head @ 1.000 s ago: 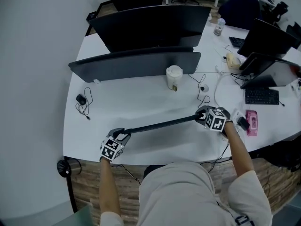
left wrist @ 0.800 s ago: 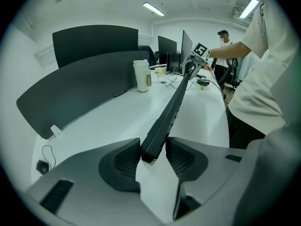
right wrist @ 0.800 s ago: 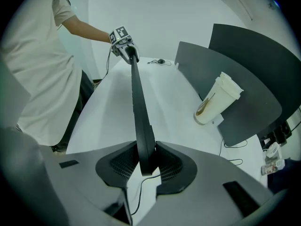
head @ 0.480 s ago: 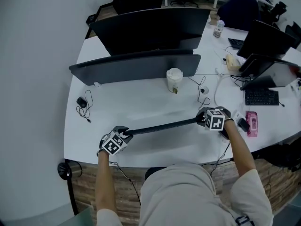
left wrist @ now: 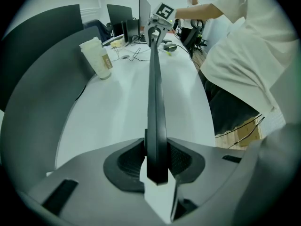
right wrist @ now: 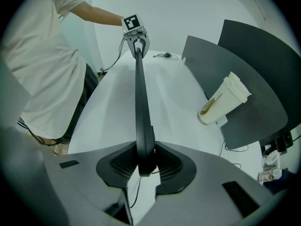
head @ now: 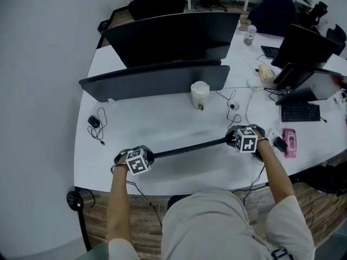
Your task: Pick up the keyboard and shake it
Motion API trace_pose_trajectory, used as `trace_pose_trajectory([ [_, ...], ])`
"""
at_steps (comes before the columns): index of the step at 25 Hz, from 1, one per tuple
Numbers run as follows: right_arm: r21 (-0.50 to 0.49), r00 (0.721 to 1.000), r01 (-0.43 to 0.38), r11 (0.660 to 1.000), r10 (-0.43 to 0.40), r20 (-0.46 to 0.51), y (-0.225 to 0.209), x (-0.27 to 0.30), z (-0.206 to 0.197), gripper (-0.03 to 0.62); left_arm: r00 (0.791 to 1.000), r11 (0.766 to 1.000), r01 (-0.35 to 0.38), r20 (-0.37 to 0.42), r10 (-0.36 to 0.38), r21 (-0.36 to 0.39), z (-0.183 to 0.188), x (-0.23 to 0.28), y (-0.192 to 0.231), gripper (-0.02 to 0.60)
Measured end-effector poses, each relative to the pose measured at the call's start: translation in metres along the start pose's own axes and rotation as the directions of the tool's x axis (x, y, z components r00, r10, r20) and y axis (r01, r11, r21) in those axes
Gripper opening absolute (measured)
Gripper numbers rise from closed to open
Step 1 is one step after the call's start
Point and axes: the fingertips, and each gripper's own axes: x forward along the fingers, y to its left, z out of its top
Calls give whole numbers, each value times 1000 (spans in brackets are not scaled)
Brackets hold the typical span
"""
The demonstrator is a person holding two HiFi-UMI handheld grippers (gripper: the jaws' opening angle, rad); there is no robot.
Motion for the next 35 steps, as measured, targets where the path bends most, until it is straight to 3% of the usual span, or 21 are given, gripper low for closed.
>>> trace_pose_trajectory([
  [4,-6,999,36,999,-36,-7,-2,0,-2,123,998,998,-39,-42,41,45,-1,2,3,117],
  [7,-37,994,108,993,-109,-15,-13,-4,-1,123,993,994,-91,-67,95,55,-8,8,10,112],
  [9,-62,985,172,983,-174,-20,-22,-11,2,123,985,986,-156,-62,160,65,-5,4,18,110],
  [11,-91,968,247,965,-250,-26,-33,-22,7,123,959,958,-273,-45,278,92,0,-7,32,112],
  [14,-167,916,388,907,-399,-37,-51,-45,15,123,887,883,-457,-18,461,105,9,-25,51,112],
  [17,-259,827,530,807,-560,-53,-70,-74,23,123,779,776,-623,-12,627,103,20,-48,69,110],
  [19,-297,770,595,747,-635,-57,-79,-95,29,123,705,701,-705,-11,709,107,28,-66,77,112],
  [22,-318,721,642,698,-690,-59,-81,-122,38,123,624,620,-776,-5,782,112,39,-92,83,110],
  [29,-310,590,760,572,-806,-40,-73,-172,48,123,483,478,-870,13,876,125,60,-152,86,114],
  [35,-330,521,799,502,-853,-36,-53,-204,62,123,414,407,-905,40,909,126,65,-181,74,114],
])
